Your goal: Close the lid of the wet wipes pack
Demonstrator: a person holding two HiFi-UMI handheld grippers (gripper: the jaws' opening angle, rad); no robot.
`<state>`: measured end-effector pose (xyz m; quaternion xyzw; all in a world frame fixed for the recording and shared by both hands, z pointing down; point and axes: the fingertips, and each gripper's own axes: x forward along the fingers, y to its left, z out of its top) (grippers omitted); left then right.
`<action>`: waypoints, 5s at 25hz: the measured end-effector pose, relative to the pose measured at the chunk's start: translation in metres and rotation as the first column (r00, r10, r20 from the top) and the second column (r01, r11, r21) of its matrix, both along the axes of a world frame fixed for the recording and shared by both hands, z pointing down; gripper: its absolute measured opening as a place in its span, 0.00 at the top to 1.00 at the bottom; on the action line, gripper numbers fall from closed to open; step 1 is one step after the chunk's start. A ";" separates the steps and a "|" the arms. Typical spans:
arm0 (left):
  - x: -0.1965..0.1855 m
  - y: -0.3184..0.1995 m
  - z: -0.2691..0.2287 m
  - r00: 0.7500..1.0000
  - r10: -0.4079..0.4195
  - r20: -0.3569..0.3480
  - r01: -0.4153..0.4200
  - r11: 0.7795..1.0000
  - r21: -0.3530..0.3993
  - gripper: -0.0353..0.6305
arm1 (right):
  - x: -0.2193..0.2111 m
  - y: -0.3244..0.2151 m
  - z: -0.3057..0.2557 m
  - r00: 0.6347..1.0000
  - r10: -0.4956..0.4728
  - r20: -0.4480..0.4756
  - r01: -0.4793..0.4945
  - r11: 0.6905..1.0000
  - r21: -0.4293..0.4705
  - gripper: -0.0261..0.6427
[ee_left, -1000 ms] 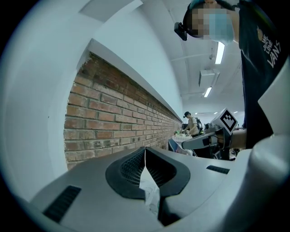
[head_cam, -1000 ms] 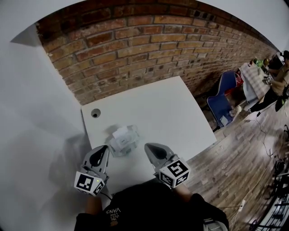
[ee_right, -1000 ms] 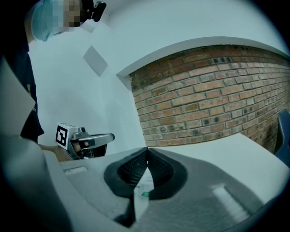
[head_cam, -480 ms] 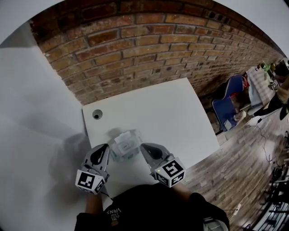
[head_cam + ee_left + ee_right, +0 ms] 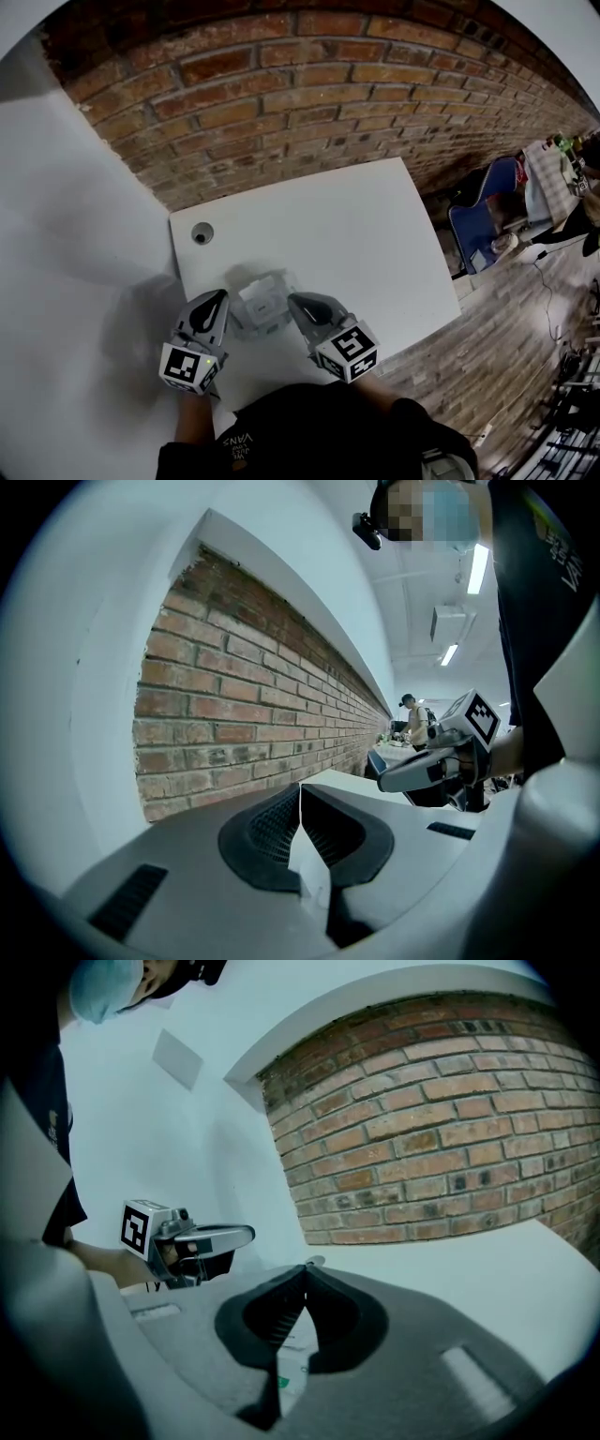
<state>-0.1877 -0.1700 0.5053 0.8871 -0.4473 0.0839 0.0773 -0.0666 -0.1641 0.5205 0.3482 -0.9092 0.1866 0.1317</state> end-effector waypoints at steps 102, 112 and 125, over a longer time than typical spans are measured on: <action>0.068 0.041 0.129 0.983 0.182 -0.021 -0.175 0.903 -0.392 0.94 | -0.038 0.005 0.091 0.967 -0.196 -0.159 0.179 0.977 -0.120 0.96; 0.062 0.049 0.131 0.986 0.165 -0.008 -0.154 0.899 -0.411 0.94 | -0.050 0.016 0.105 0.952 -0.248 -0.178 0.224 0.964 -0.144 0.97; 0.060 0.055 0.138 0.988 0.154 0.012 -0.134 0.893 -0.429 0.94 | -0.051 0.022 0.116 0.942 -0.267 -0.205 0.239 0.959 -0.150 0.96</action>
